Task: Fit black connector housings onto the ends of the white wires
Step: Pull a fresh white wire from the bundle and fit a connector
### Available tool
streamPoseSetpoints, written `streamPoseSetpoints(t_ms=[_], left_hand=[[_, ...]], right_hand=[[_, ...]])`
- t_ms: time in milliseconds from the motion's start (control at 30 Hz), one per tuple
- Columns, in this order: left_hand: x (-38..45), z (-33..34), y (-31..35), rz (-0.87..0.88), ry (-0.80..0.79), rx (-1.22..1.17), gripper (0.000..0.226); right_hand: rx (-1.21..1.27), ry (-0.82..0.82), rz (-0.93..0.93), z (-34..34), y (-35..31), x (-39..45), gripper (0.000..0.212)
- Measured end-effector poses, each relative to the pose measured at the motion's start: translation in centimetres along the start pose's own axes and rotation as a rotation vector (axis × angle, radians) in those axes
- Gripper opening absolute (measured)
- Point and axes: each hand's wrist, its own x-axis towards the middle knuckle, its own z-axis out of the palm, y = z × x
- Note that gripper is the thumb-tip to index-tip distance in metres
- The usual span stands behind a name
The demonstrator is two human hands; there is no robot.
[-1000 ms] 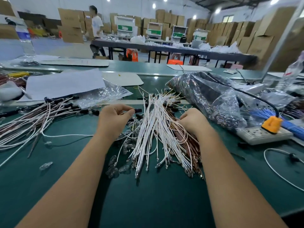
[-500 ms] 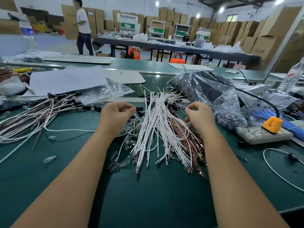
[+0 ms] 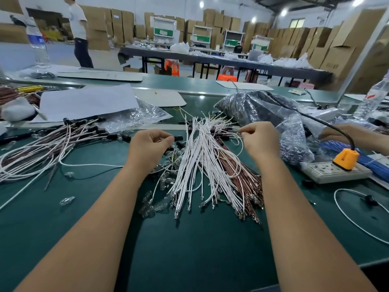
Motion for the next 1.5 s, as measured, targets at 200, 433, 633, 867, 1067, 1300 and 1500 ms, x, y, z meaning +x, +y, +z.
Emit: streamPoseSetpoints(t_ms=[200, 433, 633, 867, 1067, 1300, 1500], left_hand=[[0.0, 0.0, 0.0, -0.006, 0.004, -0.002, 0.009], [0.3, -0.6, 0.2, -0.03, 0.066, -0.108, 0.006], [1.1, -2.4, -0.8, -0.116, 0.08, -0.153, 0.008], [1.6, -2.4, -1.8, -0.178, 0.079, -0.104, 0.014], [1.6, -2.2, -1.8, -0.18, 0.072, -0.111, 0.012], [1.6, -2.0, -1.8, -0.132, 0.046, -0.078, 0.009], [1.2, -2.0, -1.6, -0.154, 0.051, -0.096, 0.011]], right_hand=[[-0.079, 0.124, -0.072, -1.4, -1.4, 1.0, 0.012], [-0.188, 0.341, -0.38, -0.5, -6.0, 1.3, 0.026], [0.057, 0.172, -0.387, 6.7, -8.9, -2.5, 0.02], [0.187, 0.093, -0.328, 10.0, -6.3, -3.8, 0.01], [0.209, 0.042, -0.362, 10.3, -6.3, -4.0, 0.01], [0.142, -0.031, -0.427, 10.6, -6.6, -4.3, 0.013], [0.299, -0.105, -0.452, 10.5, -6.9, -4.4, 0.033]])
